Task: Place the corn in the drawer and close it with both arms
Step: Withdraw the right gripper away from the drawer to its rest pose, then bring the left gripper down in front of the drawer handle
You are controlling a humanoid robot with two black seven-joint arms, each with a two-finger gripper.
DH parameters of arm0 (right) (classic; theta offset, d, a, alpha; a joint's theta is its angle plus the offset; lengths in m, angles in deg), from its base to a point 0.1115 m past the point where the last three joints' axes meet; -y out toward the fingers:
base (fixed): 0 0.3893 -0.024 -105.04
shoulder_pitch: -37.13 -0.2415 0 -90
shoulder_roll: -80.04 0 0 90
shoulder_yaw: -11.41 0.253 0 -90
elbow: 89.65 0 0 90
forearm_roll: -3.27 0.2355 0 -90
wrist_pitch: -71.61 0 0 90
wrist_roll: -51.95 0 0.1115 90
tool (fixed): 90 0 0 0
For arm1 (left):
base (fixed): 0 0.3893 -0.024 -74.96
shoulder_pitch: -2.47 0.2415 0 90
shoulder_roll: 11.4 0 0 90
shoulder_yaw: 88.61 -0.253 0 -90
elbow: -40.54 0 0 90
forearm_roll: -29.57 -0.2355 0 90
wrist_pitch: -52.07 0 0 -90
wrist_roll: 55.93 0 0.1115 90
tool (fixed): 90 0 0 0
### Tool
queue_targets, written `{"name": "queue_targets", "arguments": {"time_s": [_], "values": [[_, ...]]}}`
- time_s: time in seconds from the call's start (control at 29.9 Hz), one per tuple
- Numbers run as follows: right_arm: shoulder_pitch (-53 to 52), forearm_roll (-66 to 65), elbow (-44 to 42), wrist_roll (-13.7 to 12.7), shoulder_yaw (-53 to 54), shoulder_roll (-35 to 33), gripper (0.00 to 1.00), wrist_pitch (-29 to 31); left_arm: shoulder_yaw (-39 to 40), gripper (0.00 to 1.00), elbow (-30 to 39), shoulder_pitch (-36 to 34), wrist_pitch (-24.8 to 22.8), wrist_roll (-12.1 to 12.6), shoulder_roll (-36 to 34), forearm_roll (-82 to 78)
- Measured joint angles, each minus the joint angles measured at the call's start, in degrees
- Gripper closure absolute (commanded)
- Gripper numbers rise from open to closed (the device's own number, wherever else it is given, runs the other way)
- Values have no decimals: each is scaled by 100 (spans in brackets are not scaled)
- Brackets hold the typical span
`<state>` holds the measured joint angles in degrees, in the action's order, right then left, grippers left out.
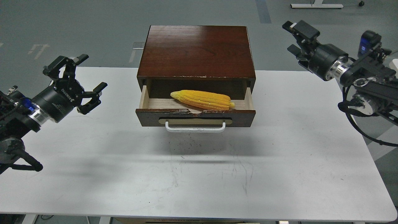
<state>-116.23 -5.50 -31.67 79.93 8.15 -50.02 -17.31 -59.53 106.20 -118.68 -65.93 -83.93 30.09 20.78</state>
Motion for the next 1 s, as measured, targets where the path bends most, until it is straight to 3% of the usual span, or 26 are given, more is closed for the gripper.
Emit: {"name": "queue_targets", "arguments": {"time_s": [0.47, 0.67, 0.84, 1.0], "values": [[1450, 981, -187, 2, 939, 36, 1, 470, -7, 0, 0, -32, 0, 0, -52, -413], [1499, 963, -199, 2, 951, 51, 1, 478, 99, 0, 80, -615, 0, 0, -335, -1241], [1522, 926, -200, 2, 951, 59, 1, 471, 113, 1, 586, -1255, -1, 0, -442, -2286], [1577, 915, -200, 2, 951, 59, 1, 438, 309, 6, 1418, -1477, -2, 0, -417, -3543]]}}
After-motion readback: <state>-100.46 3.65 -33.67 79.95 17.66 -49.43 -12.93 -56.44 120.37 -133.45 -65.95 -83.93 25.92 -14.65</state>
